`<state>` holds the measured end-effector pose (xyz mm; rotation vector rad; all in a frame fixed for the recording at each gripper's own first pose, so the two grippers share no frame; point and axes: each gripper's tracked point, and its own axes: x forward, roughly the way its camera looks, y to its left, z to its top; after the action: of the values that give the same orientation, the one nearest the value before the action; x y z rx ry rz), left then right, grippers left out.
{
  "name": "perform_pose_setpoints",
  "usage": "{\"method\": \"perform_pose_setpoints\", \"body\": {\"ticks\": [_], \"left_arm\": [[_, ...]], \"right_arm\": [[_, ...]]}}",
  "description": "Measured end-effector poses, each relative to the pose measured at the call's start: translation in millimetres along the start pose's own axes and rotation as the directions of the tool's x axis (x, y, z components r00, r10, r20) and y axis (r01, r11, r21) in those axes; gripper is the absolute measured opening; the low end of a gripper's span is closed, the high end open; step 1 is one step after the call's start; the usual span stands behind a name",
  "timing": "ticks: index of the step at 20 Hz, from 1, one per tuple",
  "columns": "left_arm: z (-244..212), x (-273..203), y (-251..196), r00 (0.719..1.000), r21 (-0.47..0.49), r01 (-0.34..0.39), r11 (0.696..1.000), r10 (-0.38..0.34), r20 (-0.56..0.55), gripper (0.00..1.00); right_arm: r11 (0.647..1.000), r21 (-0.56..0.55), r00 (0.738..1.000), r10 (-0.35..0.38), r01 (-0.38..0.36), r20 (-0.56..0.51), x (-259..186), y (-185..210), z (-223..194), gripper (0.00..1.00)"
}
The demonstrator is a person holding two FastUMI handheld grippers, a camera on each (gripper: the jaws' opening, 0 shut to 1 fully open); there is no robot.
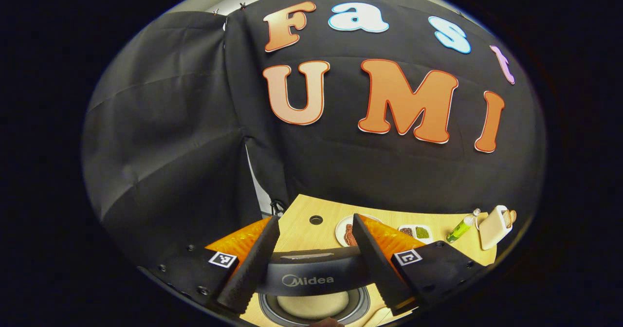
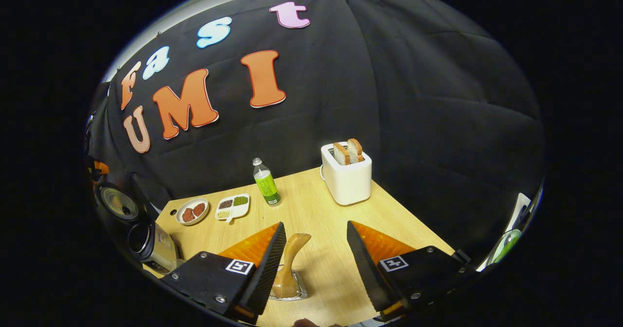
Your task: Close the left gripper, press the button to open the rice cooker; take a wooden spoon from the chopstick holder with the right hand, scoop a spoonful of rice and pour it into the rice cooker, then put the wooden spoon back into the chopstick holder.
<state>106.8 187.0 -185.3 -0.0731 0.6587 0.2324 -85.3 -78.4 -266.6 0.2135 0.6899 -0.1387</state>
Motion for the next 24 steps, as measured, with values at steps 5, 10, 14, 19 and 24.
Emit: {"method": "perform_pose_setpoints", "body": {"ticks": [5,10,14,19,24], "left_arm": [[-59,-17,-16,0.988,-0.053,0.052,0.997,-0.059,-0.145,1.0],[-140,-28,-12,0.937,-0.052,0.028,0.998,-0.045,-0.345,0.99],[-186,-54,-17,0.859,-0.033,0.017,0.999,-0.032,-0.511,0.99],[-222,-49,-17,0.775,-0.015,-0.002,1.0,-0.008,-0.632,0.99],[-233,-43,-23,0.78,0.02,0.014,1.0,0.002,-0.626,1.0]], "right_arm": [[0.999,-0.006,0.999,0.031,-0.031,-0.013,4,16,-4,0.8],[0.996,-0.007,0.996,0.084,-0.084,0.012,10,41,6,0.8],[0.992,-0.04,0.992,0.122,-0.122,0.008,11,61,8,0.8],[0.986,-0.074,0.989,0.151,-0.15,0.0,10,77,5,0.81],[0.983,-0.084,0.987,0.162,-0.162,-0.005,9,85,1,0.8]]}}
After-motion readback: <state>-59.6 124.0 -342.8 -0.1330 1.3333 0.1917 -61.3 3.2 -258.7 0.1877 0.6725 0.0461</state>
